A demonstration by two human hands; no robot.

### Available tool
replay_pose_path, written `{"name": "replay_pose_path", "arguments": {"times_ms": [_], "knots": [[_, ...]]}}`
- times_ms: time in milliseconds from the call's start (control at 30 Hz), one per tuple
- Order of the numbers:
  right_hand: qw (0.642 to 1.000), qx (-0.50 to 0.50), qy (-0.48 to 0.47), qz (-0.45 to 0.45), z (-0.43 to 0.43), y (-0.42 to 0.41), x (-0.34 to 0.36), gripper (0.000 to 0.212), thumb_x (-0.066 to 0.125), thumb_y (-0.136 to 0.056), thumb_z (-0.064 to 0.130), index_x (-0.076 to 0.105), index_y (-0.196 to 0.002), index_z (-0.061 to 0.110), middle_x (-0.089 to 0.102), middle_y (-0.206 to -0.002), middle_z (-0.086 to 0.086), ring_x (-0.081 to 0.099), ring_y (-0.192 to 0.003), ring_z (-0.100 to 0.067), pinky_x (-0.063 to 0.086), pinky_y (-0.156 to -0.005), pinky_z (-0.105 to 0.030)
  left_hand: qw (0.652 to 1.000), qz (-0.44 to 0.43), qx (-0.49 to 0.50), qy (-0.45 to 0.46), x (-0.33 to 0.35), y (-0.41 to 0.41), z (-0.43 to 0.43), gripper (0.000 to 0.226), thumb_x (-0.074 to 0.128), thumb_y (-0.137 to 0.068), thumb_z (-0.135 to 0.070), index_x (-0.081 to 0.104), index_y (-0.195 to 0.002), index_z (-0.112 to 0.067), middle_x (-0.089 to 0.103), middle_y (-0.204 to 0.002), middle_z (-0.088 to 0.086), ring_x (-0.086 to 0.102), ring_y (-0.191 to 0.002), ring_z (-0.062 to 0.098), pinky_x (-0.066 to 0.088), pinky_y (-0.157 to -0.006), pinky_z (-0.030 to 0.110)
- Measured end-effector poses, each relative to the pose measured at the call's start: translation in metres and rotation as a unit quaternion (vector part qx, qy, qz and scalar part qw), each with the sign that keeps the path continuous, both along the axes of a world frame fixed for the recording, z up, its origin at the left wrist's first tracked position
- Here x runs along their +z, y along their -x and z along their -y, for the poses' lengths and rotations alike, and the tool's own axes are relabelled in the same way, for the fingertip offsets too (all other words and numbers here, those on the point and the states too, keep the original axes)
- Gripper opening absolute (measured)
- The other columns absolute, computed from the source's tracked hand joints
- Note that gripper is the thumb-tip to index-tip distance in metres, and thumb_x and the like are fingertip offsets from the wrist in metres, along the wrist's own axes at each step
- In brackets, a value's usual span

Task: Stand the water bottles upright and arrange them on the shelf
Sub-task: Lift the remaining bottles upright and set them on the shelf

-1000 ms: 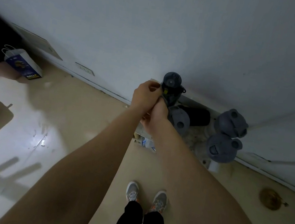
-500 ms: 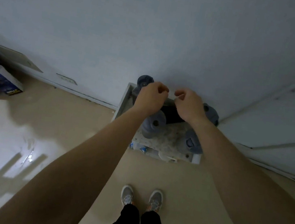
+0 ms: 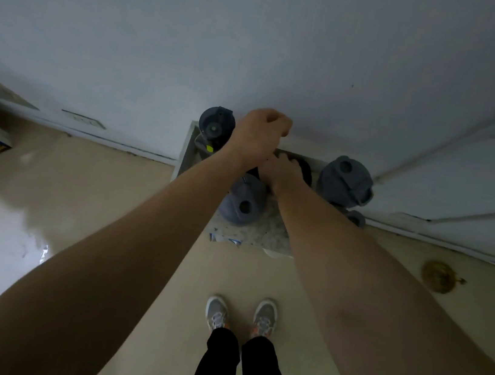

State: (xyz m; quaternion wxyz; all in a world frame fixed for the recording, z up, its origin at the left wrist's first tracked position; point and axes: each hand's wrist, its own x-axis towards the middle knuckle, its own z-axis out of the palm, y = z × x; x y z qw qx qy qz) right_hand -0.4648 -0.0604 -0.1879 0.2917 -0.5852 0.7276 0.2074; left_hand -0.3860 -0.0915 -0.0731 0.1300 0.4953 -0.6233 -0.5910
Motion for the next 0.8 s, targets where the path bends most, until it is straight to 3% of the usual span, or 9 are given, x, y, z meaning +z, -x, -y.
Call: {"name": "replay_pose_path", "arguments": {"times_ms": [167, 333, 467, 533, 633, 700, 800], "knots": [[1.000, 0.003, 0.013, 0.005, -0.002, -0.001, -0.004, 0.068, 0.049, -0.101, 0.028, 0.012, -0.157, 0.018, 0.021, -0.162, -0.012, 0.021, -0.148, -0.037, 0.021, -0.119, -0.056, 0.999, -0.012, 0.018, -0.031, -0.004, 0.000, 0.002, 0.020, 0.052, -0.097, -0.030, 0.060, -0.095, -0.011, 0.061, -0.098, 0.013, 0.058, -0.089, 0.025, 0.052, -0.096, 0.055], [0.997, 0.000, 0.079, -0.005, -0.008, 0.003, 0.013, 0.065, 0.056, -0.097, 0.026, 0.024, -0.153, 0.017, 0.033, -0.157, -0.011, 0.030, -0.142, -0.037, 0.032, -0.113, -0.052, 0.999, -0.017, 0.037, -0.034, 0.006, -0.002, 0.000, 0.027, 0.052, -0.098, -0.030, 0.065, -0.116, -0.013, 0.063, -0.108, 0.003, 0.063, -0.106, 0.026, 0.051, -0.095, 0.040], [0.986, 0.017, 0.159, -0.036, -0.028, 0.009, 0.033, 0.060, 0.066, -0.090, 0.029, 0.036, -0.140, 0.016, 0.048, -0.141, -0.010, 0.039, -0.130, -0.036, 0.043, -0.100, -0.047, 1.000, 0.004, 0.019, 0.000, 0.012, -0.003, -0.007, 0.032, 0.051, -0.099, -0.031, 0.064, -0.121, -0.012, 0.062, -0.109, -0.001, 0.063, -0.107, 0.024, 0.050, -0.093, 0.037], [0.985, 0.008, 0.171, -0.031, -0.033, 0.010, 0.039, 0.066, 0.069, -0.087, 0.027, 0.033, -0.141, 0.018, 0.047, -0.138, -0.010, 0.040, -0.126, -0.037, 0.046, -0.095, -0.047, 0.999, 0.017, 0.028, 0.025, 0.012, -0.003, -0.007, 0.030, 0.050, -0.099, -0.031, 0.065, -0.118, -0.012, 0.064, -0.109, 0.001, 0.061, -0.104, 0.022, 0.049, -0.094, 0.037], [0.981, -0.004, 0.191, -0.024, -0.034, 0.015, 0.043, 0.078, 0.074, -0.081, 0.021, 0.025, -0.142, 0.024, 0.044, -0.134, -0.012, 0.042, -0.119, -0.040, 0.052, -0.086, -0.046, 0.998, 0.043, 0.024, 0.039, 0.010, -0.002, -0.006, 0.035, 0.046, -0.101, -0.029, 0.059, -0.128, -0.013, 0.062, -0.128, 0.006, 0.056, -0.111, 0.020, 0.043, -0.095, 0.032], [0.979, -0.048, 0.200, -0.006, -0.033, 0.021, 0.044, 0.088, 0.077, -0.074, 0.021, 0.021, -0.142, 0.026, 0.043, -0.132, -0.014, 0.044, -0.115, -0.041, 0.053, -0.084, -0.046, 0.997, 0.073, 0.004, 0.037, 0.005, 0.002, -0.006, 0.040, 0.042, -0.101, -0.026, 0.051, -0.138, -0.013, 0.055, -0.140, 0.008, 0.052, -0.125, 0.024, 0.041, -0.102, 0.034], [0.951, -0.196, 0.228, 0.064, -0.028, 0.024, 0.048, 0.094, 0.082, -0.069, 0.021, 0.022, -0.141, 0.024, 0.043, -0.132, -0.017, 0.051, -0.111, -0.043, 0.054, -0.083, -0.051, 0.994, 0.102, -0.011, 0.039, -0.001, 0.010, -0.008, 0.046, 0.041, -0.100, -0.015, 0.041, -0.146, -0.011, 0.047, -0.149, 0.012, 0.045, -0.136, 0.028, 0.038, -0.109, 0.034]]}}
